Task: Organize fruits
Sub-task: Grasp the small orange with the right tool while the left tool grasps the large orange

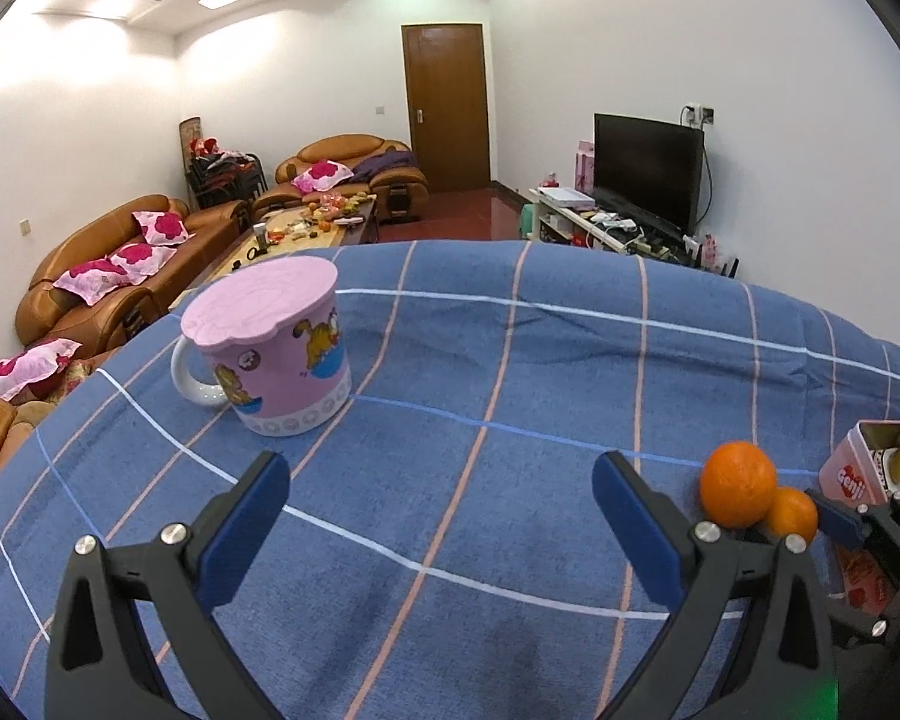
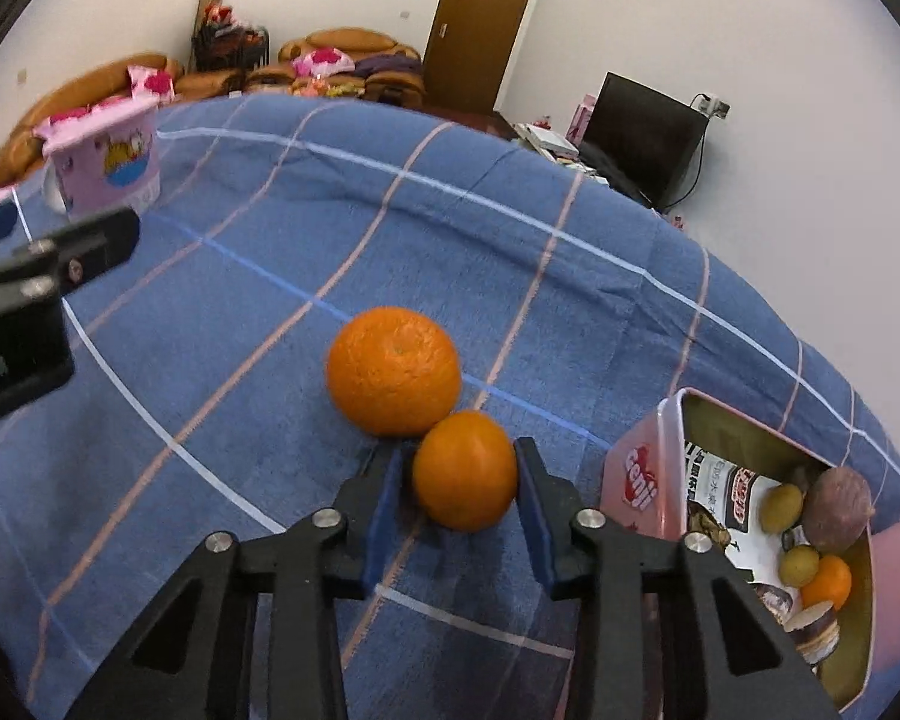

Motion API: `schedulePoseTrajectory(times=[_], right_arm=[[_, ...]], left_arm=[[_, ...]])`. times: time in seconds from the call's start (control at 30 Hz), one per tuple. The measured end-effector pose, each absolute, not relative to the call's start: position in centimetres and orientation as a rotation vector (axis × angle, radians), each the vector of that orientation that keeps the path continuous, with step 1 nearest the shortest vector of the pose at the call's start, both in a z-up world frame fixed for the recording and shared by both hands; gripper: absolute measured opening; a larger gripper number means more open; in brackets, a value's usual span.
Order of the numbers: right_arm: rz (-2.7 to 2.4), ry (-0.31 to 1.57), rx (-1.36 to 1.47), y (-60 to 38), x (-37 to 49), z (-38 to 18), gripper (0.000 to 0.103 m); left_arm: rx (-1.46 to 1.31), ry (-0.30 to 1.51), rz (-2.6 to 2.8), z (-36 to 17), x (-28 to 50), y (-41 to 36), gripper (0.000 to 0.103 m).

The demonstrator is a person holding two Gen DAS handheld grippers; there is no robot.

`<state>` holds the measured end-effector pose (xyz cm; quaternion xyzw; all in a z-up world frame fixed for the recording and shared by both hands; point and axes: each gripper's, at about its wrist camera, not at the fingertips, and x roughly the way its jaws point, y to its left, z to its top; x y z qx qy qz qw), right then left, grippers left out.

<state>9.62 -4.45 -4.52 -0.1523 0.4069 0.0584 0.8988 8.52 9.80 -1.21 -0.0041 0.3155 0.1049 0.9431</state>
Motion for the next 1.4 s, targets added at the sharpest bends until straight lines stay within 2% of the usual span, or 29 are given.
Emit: schedulePoseTrajectory(times=[0.13, 0.37, 0.57, 0.83, 0.9, 0.97, 1.03, 1.13, 1.17, 1.2, 1.4], right_arm=[[0.134, 0.827, -0.279, -4.9, 9.0, -4.1, 0.033], [0.231, 0.582, -0.036, -8.1, 3.0, -0.8, 0.033], [0.162, 0.475, -0.009, -8.8, 0.5, 0.3, 0.033], [0.029, 0.356, 0.005, -10.6, -0.6, 1.8, 0.034], [0.019, 0.347, 0.01, -11.1, -0.6, 2.1, 0.034], [0.019, 0.343, 0.017, -11.2, -0.4, 2.2, 0.033], [0.023, 0.347, 0.019, -11.2, -0.3, 2.1, 0.033], [0.036, 0.359, 0.015, -11.1, -0.3, 2.0, 0.033], [0.041, 0.364, 0.015, -11.2, -0.3, 1.9, 0.033], [0.044, 0.368, 0.015, -11.1, -0.2, 1.8, 0.033], [0.05, 0.363, 0.009, -10.9, -0.2, 1.9, 0.033]], left_arm=[[-0.007, 0.645, 0.215, -1.4, 8.5, 9.7, 0.103], [-0.036, 0.649, 0.145, -1.8, 8.7, 9.5, 0.103], [-0.049, 0.649, -0.045, -1.9, 8.8, 6.9, 0.103], [0.051, 0.723, -0.159, -2.3, 11.2, 0.4, 0.09], [0.083, 0.76, -0.167, -2.9, 12.1, -1.3, 0.079], [0.098, 0.796, -0.175, -3.5, 12.9, -2.3, 0.073], [0.107, 0.864, -0.17, -4.3, 13.9, -2.9, 0.061], [0.071, 0.905, -0.186, -4.8, 14.5, -2.5, 0.059], [0.062, 0.904, -0.189, -4.8, 14.5, -2.4, 0.057], [0.06, 0.903, -0.19, -4.8, 14.5, -2.4, 0.05], [0.014, 0.865, -0.165, -4.1, 13.2, -0.9, 0.049]])
